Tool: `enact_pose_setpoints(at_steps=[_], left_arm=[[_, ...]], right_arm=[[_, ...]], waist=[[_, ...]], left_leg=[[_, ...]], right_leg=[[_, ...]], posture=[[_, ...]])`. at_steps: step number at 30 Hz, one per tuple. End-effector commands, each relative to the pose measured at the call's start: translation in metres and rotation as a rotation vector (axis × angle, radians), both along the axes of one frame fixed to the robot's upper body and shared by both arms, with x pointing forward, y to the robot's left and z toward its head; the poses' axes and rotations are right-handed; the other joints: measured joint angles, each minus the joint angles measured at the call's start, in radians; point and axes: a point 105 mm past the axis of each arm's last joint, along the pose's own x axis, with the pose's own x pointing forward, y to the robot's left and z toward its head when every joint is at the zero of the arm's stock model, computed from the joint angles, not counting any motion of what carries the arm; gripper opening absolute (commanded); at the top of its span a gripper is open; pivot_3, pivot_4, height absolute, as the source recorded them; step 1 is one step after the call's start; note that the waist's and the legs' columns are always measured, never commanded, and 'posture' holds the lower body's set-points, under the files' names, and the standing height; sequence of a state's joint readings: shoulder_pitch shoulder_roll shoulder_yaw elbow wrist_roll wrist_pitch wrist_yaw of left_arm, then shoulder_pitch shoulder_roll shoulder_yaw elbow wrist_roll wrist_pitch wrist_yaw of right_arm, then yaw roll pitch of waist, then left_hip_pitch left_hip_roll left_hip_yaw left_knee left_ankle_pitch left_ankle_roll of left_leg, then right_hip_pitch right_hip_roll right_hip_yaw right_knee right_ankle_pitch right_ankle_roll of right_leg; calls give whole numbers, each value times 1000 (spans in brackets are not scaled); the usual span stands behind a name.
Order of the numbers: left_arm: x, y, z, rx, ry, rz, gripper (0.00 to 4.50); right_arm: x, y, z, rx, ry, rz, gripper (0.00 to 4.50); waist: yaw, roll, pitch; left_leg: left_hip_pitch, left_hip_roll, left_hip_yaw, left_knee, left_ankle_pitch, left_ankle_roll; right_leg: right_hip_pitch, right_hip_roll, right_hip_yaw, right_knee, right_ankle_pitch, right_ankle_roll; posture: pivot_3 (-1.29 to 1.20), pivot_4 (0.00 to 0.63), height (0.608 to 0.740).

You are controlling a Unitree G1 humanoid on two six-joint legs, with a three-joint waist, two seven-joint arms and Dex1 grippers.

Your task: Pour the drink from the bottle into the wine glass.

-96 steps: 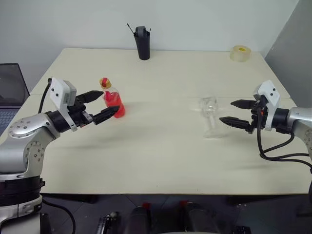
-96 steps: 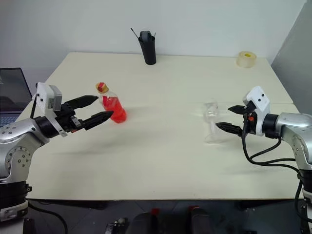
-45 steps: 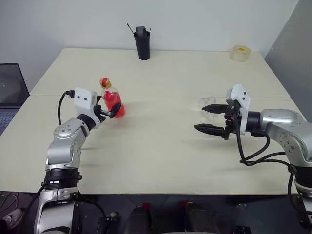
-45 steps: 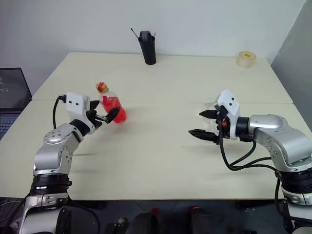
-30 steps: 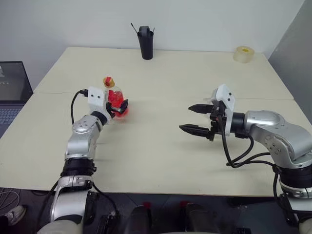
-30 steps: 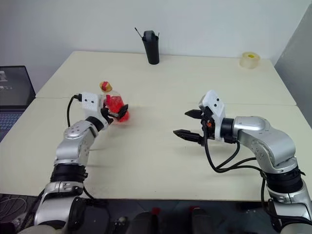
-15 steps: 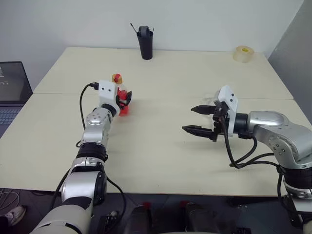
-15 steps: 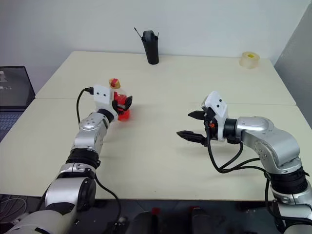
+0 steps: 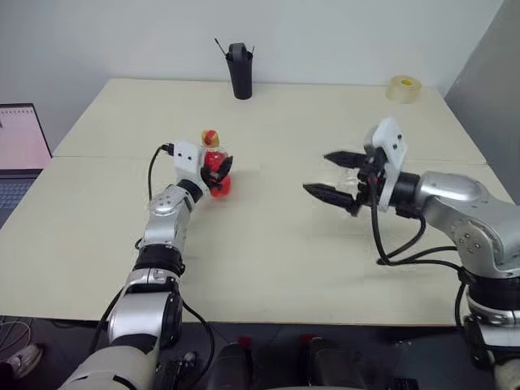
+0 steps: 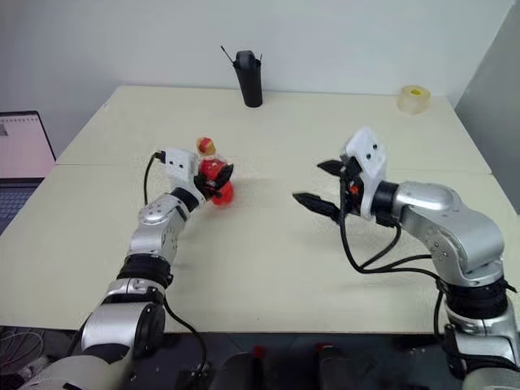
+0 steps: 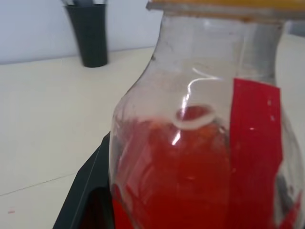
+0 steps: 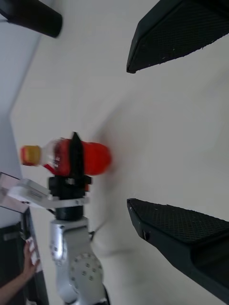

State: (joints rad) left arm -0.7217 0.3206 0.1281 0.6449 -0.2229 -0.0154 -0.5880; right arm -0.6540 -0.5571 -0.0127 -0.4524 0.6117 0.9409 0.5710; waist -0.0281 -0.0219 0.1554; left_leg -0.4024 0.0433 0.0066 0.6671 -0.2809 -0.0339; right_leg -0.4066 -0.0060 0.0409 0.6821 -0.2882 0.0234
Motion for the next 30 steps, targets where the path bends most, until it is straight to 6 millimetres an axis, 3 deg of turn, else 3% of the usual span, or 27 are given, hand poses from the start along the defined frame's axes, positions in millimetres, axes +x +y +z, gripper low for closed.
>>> enact_pose_setpoints(at_steps=[1, 5, 9, 19, 23, 30], left_arm=[[-26, -39, 42, -20, -92, -241, 2212], [-64, -73, 42, 22, -26, -501, 2210], [-95, -95, 37, 77, 21, -693, 2209], [-91, -104, 42, 92, -95, -683, 2209], [-91, -108, 42, 76, -103, -685, 2209], [-91, -108, 42, 70, -99, -677, 2202]], right_arm=[[-12, 15, 23, 46, -69, 2, 4500], [-19, 31, 40, 127, -46, 32, 4500], [-17, 36, 30, 59, 29, 2, 4500], [-14, 39, 25, 169, 132, -50, 4500], [-11, 38, 26, 185, 133, -72, 3608], [-13, 41, 17, 132, 147, -65, 3582]], waist=[[0, 0, 0], [-1, 0, 0], [-2, 0, 0], [-1, 1, 0], [-2, 1, 0], [-2, 1, 0]], left_leg=[[0, 0, 0, 0, 0, 0], [0, 0, 0, 0, 1, -1], [0, 0, 0, 0, 0, 1], [0, 0, 0, 0, -1, 3], [0, 0, 0, -1, -1, 3], [0, 0, 0, -1, -2, 3]], right_leg=[[0, 0, 0, 0, 0, 0], [0, 0, 1, 1, 0, 0], [0, 0, 1, 0, 0, 0], [0, 0, 1, 0, 0, 0], [0, 0, 1, 0, 0, 0], [0, 1, 1, 0, 0, 0]], posture=[[0, 150, 740], [0, 150, 740], [0, 150, 740], [0, 150, 740], [0, 150, 740], [0, 150, 740]])
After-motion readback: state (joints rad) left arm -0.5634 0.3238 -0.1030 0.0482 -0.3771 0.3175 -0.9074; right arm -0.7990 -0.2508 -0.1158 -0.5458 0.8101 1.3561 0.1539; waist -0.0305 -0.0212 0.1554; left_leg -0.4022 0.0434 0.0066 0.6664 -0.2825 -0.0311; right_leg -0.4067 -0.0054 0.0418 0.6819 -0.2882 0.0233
